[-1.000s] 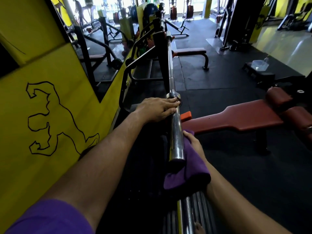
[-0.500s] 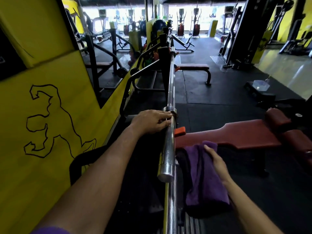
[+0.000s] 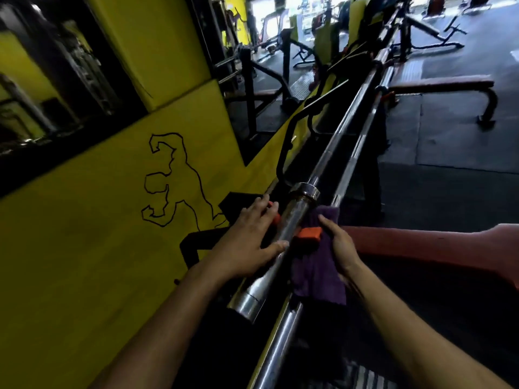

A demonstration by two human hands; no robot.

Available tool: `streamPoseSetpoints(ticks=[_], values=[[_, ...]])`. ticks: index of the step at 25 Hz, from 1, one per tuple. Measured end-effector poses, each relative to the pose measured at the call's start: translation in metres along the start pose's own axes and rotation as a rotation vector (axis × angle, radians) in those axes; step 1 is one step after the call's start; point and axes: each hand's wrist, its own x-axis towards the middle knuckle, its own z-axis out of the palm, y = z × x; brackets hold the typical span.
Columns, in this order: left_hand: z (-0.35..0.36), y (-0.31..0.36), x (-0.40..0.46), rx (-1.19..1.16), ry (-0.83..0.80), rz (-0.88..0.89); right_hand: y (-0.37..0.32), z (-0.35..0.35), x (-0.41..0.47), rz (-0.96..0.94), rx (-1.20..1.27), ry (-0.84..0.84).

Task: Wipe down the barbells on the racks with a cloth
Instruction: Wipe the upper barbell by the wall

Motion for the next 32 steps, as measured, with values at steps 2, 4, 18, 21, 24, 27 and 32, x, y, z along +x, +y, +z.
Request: streamPoseSetpoints(ticks=[2, 4, 18, 21, 24, 27, 32], values=[[0.012, 0.007, -0.021, 0.023, -0.033, -0.043, 0.004, 0.002, 0.005, 0.05, 0.082, -0.073], [0.025, 0.016, -0.03, 0.068, -0.044, -0.061, 0.001, 0.006, 0.01, 0.062, 0.158, -0.099], [0.037, 0.023, -0.036, 0.16, -0.055, -0.121, -0.006, 0.003, 0.013, -0.04, -0.072, -0.061], [0.037, 0.026, -0.036, 0.155, -0.061, -0.13, -0.01, -0.002, 0.003, 0.021, -0.125, -0.141], [0.034, 0.026, -0.036, 0.184, -0.078, -0.126, -0.028, -0.018, 0.003, -0.092, -0.28, -0.135], [0.032, 0.027, -0.034, 0.238, -0.05, -0.112, -0.04, -0.036, -0.002, -0.187, -0.342, -0.081], [0.026, 0.076, -0.027, -0.084, 0.203, 0.172, -0.047, -0.057, -0.051, -0.342, -0.415, -0.011]])
